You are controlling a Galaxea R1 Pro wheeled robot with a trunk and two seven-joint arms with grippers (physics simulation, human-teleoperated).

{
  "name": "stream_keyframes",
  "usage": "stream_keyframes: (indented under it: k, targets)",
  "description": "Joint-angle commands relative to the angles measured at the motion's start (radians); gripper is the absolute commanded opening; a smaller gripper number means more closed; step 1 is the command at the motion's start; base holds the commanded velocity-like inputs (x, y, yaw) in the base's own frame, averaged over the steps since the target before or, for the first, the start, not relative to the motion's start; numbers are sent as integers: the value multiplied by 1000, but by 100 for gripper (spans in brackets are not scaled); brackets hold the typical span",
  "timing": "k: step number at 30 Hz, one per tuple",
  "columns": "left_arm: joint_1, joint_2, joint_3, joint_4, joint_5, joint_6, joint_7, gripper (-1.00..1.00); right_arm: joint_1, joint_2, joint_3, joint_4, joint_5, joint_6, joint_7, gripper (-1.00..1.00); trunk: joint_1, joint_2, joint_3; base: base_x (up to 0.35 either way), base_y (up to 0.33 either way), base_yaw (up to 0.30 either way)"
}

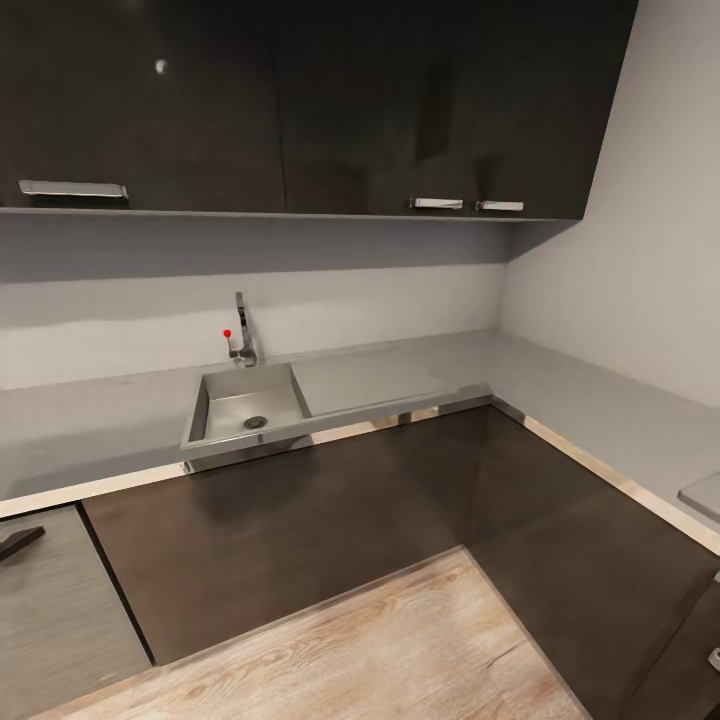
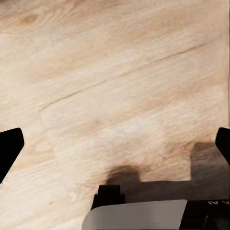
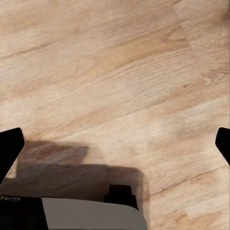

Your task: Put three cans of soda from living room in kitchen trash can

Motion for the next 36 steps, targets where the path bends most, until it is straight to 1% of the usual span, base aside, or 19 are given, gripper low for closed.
stream_keyframes:
  k: [1, 4, 7, 8, 11, 12, 13, 14, 16, 17, 21, 22, 23, 24, 25, 28, 31, 32, 36]
  targets:
    - [1, 0, 0, -63, 0, 11, 1, 100, -2, 0, 0, -35, 1, 0, 6, 100, 0, 0, 0, 0, 0, 0]
    - [2, 0, 0, -190, -1, 37, 3, 100, -3, -1, 0, -107, 1, 1, 10, 100, 0, 0, 0, 0, 0, 0]
    - [2, 1, 1, -325, -1, 81, 4, 100, -4, -10, 0, -180, 1, 6, 13, 100, 0, 0, 0, 0, 0, 0]
    - [3, 1, 0, -412, 0, 120, 5, 100, -3, -20, 0, -226, -1, 9, 15, 100, 0, 0, 0, 0, 0, 0]
    - [3, 1, 1, -526, 1, 184, 5, 100, -3, -30, 0, -289, -2, 14, 17, 100, 0, 0, 0, 0, 0, 0]
    - [3, 1, 1, -526, 1, 184, 5, 100, -3, -30, 0, -289, -2, 14, 17, 100, 0, 0, 0, 0, 0, 0]
    - [3, 1, 1, -605, 2, 241, 6, 100, -3, -34, 0, -364, -2, 18, 18, 100, 0, 0, 0, 0, 0, 0]
    - [3, 1, 0, -622, 2, 254, 6, 100, -2, -34, 0, -393, -2, 21, 18, 100, 0, 0, 0, 0, 0, 0]
    - [3, 1, 0, -647, 3, 272, 6, 100, -2, -33, 0, -464, -2, 41, 18, 100, 0, 0, 0, 0, 0, 0]
    - [2, 0, 0, -664, 3, 283, 6, 100, -1, -33, 0, -543, -3, 76, 18, 100, 0, 0, 0, 0, 0, 0]
    - [2, 0, -1, -682, 3, 293, 5, 100, 2, -32, 2, -705, -3, 150, 18, 100, 0, 0, 0, 0, 0, 0]
    - [2, 0, -1, -686, 3, 294, 5, 100, 4, -31, 3, -777, -3, 174, 18, 100, 0, 0, 0, 0, 0, 0]
    - [2, 0, -1, -688, 3, 293, 6, 100, 5, -31, 4, -810, -3, 183, 18, 100, 0, 0, 0, 0, 0, 0]
    - [2, 0, -1, -689, 4, 292, 7, 100, 6, -31, 4, -866, -3, 193, 19, 100, 0, 0, 0, 0, 0, 0]
    - [2, 0, -1, -689, 4, 291, 7, 100, 7, -32, 4, -890, -3, 196, 19, 100, 0, 0, 0, 0, 0, 0]
    - [2, 0, -1, -684, 2, 284, 7, 100, 9, -35, 4, -941, -3, 199, 21, 100, 0, 0, 0, 0, 0, 0]
    - [2, 1, 0, -680, 0, 267, 6, 100, 12, -38, 0, -963, -3, 196, 32, 100, 0, 0, 0, 0, 0, 0]
    - [2, 2, 2, -671, -1, 242, 5, 100, 16, -38, -28, -955, -10, 181, 53, 100, 0, 0, 0, 0, 0, 0]
    - [2, 3, 5, -636, 1, 204, 4, 100, 19, -35, -89, -912, -42, 145, 103, 100, 0, 0, 0, 0, 0, 0]
